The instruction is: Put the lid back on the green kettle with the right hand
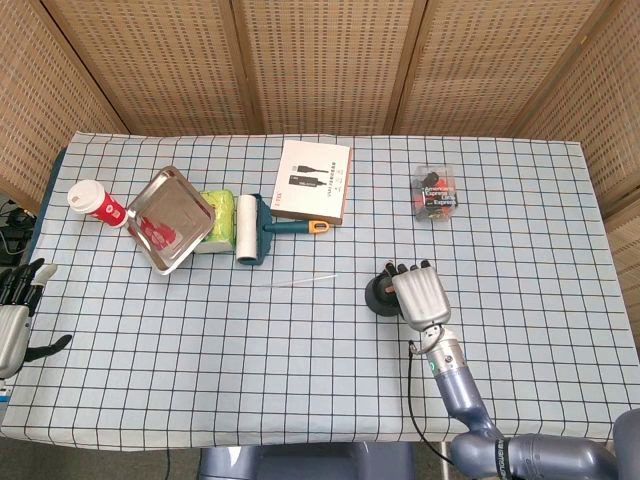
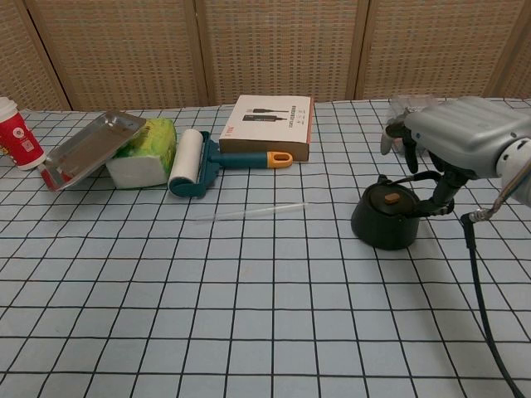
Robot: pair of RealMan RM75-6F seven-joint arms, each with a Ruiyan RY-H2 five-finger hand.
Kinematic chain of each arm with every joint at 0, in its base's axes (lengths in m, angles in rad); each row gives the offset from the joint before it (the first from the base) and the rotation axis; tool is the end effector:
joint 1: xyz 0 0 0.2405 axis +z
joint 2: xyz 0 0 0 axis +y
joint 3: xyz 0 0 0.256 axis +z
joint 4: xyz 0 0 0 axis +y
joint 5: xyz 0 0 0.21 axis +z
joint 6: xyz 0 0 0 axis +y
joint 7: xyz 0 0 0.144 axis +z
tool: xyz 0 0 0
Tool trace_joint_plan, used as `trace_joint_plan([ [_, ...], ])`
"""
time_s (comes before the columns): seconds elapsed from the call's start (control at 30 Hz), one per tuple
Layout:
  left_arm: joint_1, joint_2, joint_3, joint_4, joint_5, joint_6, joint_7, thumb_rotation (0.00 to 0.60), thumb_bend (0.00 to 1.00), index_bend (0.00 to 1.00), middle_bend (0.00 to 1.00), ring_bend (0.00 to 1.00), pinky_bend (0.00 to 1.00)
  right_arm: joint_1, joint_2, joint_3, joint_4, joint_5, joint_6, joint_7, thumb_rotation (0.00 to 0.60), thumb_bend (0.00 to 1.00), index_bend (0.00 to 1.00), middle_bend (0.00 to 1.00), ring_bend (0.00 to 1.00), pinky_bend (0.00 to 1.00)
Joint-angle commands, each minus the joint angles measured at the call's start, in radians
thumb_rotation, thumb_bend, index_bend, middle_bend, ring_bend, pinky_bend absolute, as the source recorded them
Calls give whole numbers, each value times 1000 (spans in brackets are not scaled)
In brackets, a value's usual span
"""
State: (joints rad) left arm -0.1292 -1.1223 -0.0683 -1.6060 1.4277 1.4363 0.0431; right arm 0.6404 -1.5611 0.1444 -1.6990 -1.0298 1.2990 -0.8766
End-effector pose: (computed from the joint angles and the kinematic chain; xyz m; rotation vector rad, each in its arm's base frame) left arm -0.3140 0.1987 0.1588 -1.3773 -0.8963 -0.8562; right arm -0.1461 -0.3015 0.0074 1.7175 -0.6479 0.7326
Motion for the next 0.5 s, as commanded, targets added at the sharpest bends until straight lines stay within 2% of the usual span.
trace_joint_plan([
  [0.03,2,-1,0,3,3,5,-4,600,27,0,0,0,0,-76,49,-69,-54,-139,114,61,600,336,263,268,327,276],
  [0.13,3,-6,-3,6,7,14,-8,600,27,0,0,0,0,-136,95,-118,-74,-229,189,119,600,308,202,66,71,97],
  [0.17,4,-9,-3,9,10,18,-9,600,27,0,0,0,0,-158,112,-135,-76,-259,214,143,600,295,180,27,20,49],
  [0.27,5,-18,-5,16,14,26,-5,600,27,0,0,0,0,-215,154,-175,-64,-326,273,209,600,260,121,0,0,0],
  [0.33,5,-25,-5,19,16,30,2,600,27,0,0,0,0,-262,190,-207,-45,-364,312,267,600,226,91,0,0,0],
  [0.5,6,-40,2,22,32,39,33,600,27,0,0,0,0,-345,231,-244,6,-406,371,367,600,167,56,0,0,0],
])
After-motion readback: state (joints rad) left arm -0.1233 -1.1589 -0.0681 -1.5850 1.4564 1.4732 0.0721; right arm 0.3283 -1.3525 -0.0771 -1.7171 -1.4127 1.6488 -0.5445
